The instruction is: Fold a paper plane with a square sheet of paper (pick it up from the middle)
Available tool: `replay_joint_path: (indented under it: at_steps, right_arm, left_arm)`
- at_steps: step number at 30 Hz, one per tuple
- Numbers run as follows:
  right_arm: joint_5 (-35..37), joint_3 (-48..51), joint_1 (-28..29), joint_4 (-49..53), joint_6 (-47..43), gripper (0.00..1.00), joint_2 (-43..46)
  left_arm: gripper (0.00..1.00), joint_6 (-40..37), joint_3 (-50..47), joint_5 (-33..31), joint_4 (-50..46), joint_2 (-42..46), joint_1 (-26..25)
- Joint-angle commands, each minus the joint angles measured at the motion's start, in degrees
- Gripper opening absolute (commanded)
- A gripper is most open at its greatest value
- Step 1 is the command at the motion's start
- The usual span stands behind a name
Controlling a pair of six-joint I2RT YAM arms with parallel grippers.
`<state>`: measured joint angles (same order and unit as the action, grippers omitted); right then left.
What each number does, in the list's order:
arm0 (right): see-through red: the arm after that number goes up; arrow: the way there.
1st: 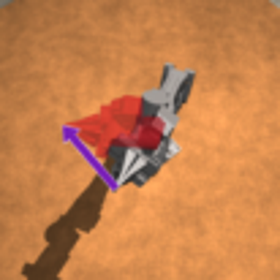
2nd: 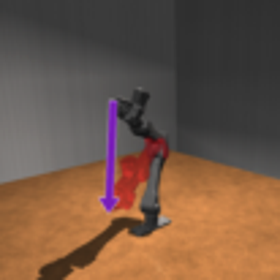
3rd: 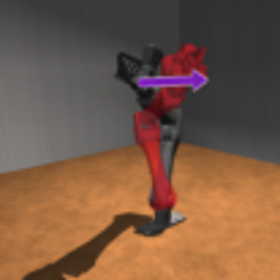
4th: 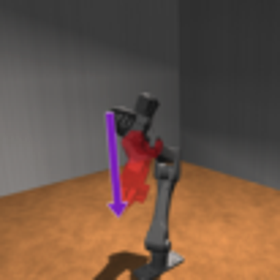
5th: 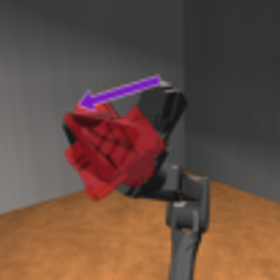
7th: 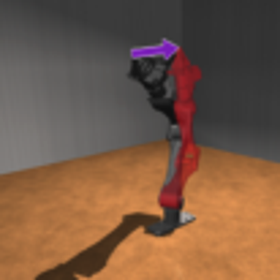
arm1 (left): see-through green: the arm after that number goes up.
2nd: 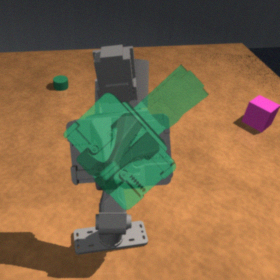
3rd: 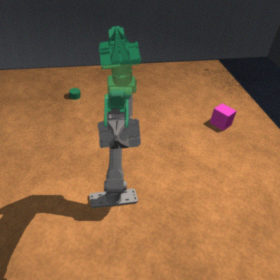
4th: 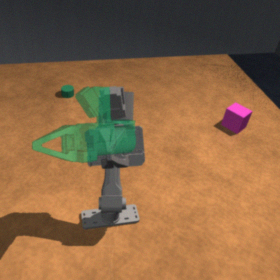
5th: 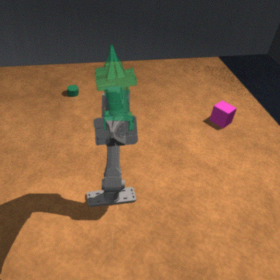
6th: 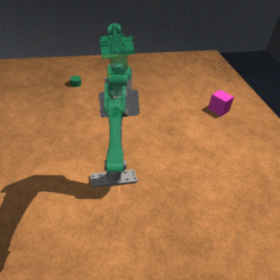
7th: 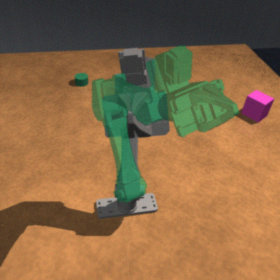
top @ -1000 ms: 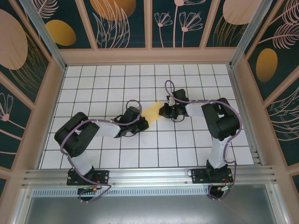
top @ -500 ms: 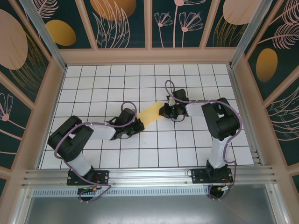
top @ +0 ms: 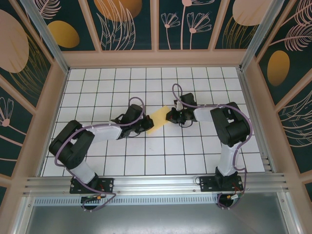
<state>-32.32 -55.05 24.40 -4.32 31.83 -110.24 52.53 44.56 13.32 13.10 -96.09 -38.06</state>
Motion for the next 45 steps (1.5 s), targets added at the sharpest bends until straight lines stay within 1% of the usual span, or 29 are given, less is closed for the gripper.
replay_joint_path:
  at_steps: [1,6,14,18,20,22,28,31,35,39,41,42,45]
  right_arm:
    - [9.3,2.4,-0.5,7.9,-1.0,0.00,-6.2]
    - [9.4,2.5,-0.5,8.1,-1.1,0.00,-6.1]
    - [9.7,2.7,-0.7,8.2,-1.1,0.00,-6.4]
    - [9.7,2.8,-0.6,8.2,-1.0,0.00,-6.6]
    - [9.6,2.8,-0.7,8.2,-1.1,0.00,-6.7]
    - [9.7,2.9,-0.6,8.1,-1.1,0.00,-6.7]
    - [10.0,2.6,-0.7,8.3,-1.1,0.00,-6.4]
    - [10.0,2.6,-0.7,8.4,-1.1,0.00,-6.2]
    - [9.9,1.9,-0.7,8.8,-1.2,0.00,-6.0]
    - [10.1,0.1,-0.6,9.4,-1.6,0.00,-4.7]
    - [10.2,-1.7,-0.3,10.0,-2.0,0.00,-3.2]
    - [10.6,-2.7,0.1,10.6,-2.3,0.00,-2.5]
    - [13.9,-6.5,2.0,13.3,-3.4,0.00,0.1]
  left_arm:
    - [0.00,-1.4,1.6,1.2,-1.7,-4.9,0.3]
    - [0.00,-1.0,0.9,1.5,-1.9,-6.7,0.2]
    - [0.00,-1.3,-5.0,2.0,-4.2,-4.3,0.2]
    - [0.00,-5.9,-5.6,2.8,-9.2,-2.4,0.2]
    - [0.00,-7.5,-5.6,3.7,-10.2,-2.5,0.2]
    - [0.00,-9.0,-5.1,4.7,-10.7,-0.5,0.2]
    - [0.00,-12.4,-1.5,5.3,-12.2,0.3,0.2]
    - [0.00,-15.0,0.6,2.4,-15.1,1.8,0.2]
    - [0.00,-15.3,1.8,0.9,-13.2,3.9,0.2]
    - [0.00,-12.4,3.1,-5.8,-12.9,4.8,0.4]
    - [0.00,-10.3,3.2,-9.8,-13.1,5.6,1.4]
    - [0.02,-9.5,3.1,-10.9,-13.1,6.0,2.0]
    - [0.12,-6.8,2.2,-13.6,-13.3,7.7,4.9]
